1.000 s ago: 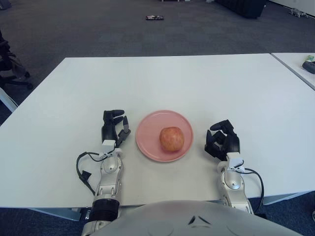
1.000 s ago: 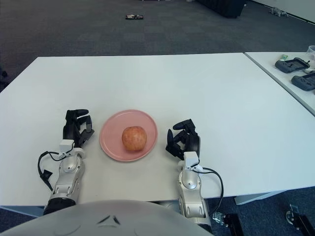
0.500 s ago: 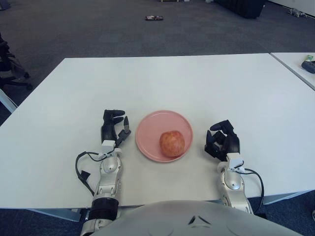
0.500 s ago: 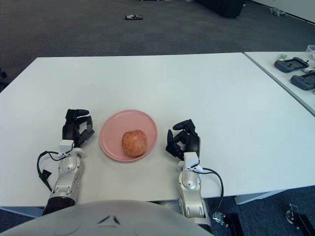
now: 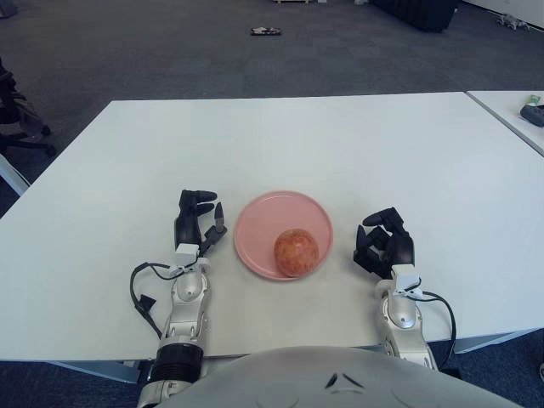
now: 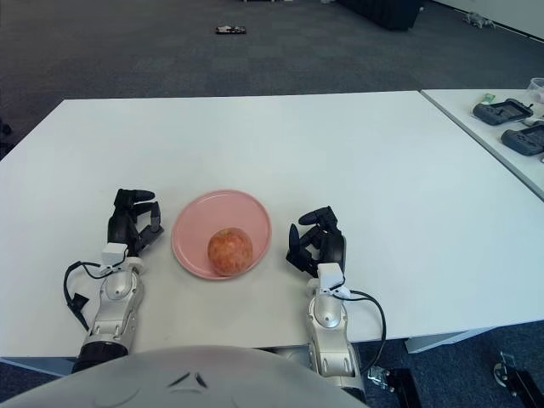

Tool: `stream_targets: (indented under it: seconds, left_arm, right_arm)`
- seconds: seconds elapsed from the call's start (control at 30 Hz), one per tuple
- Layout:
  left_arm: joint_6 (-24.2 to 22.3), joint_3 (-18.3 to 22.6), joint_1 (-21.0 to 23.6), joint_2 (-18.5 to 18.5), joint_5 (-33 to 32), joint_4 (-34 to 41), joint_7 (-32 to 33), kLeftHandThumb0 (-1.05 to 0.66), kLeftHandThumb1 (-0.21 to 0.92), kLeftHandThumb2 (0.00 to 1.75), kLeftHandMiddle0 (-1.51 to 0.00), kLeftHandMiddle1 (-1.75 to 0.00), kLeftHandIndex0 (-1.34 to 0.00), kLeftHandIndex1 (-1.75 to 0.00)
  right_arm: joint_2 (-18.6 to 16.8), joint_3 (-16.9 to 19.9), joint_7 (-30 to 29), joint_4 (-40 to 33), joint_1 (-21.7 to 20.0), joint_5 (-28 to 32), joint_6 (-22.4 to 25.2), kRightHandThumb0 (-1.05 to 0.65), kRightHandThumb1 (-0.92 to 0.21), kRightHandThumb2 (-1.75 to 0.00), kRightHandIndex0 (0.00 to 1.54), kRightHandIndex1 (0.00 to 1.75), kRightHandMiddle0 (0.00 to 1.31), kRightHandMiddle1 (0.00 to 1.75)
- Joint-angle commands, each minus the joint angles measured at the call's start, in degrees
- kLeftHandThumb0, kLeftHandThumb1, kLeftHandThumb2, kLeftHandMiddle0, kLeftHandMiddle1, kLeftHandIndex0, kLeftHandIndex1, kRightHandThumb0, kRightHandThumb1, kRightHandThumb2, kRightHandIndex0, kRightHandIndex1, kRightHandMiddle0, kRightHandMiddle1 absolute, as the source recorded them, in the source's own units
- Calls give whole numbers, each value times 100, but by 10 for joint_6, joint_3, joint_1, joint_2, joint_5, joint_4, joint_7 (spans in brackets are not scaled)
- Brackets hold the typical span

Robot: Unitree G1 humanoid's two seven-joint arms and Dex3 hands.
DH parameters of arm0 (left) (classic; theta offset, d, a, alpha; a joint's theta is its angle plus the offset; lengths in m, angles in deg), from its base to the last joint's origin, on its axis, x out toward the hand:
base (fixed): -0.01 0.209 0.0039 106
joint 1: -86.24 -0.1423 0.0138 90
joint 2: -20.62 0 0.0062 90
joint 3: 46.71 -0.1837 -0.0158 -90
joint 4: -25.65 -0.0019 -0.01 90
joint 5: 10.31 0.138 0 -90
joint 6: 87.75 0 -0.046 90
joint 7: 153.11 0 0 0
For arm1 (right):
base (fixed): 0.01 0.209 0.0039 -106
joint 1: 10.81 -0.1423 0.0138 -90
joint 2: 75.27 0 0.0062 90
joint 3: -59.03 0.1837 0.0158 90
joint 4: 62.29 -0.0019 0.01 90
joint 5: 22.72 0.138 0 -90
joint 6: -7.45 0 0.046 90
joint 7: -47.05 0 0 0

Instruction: Put the apple into the plate.

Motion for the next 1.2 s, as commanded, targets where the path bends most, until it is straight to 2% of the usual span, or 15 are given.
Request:
stream_targets:
  seconds: [0.0,0.3,0.8,1.17]
  left_arm:
    - [0,-6,-29,-6,13,-14,-4,-39,67,87,-57,-163,-35,-175]
    - [-1,-19,-45,-4,18,6,-5,-39,64,91,-62,-168,-37,-175]
    - [-23,-31,-82,15,15,57,-3,-39,63,93,-59,-169,-37,-175]
    - [-14,-28,-85,20,14,57,-1,-40,62,94,-60,-170,-38,-175]
  right_arm:
    - [-8,0,-1,4,0,-2,8,-41,-53,-106,83,171,44,175]
    - [-6,3,8,7,-1,10,5,-42,-53,-106,83,171,45,175]
    - [0,7,25,16,-6,16,-8,-41,-53,-105,84,170,44,175]
    - [0,10,37,16,-9,19,-6,-42,-53,-106,85,171,45,175]
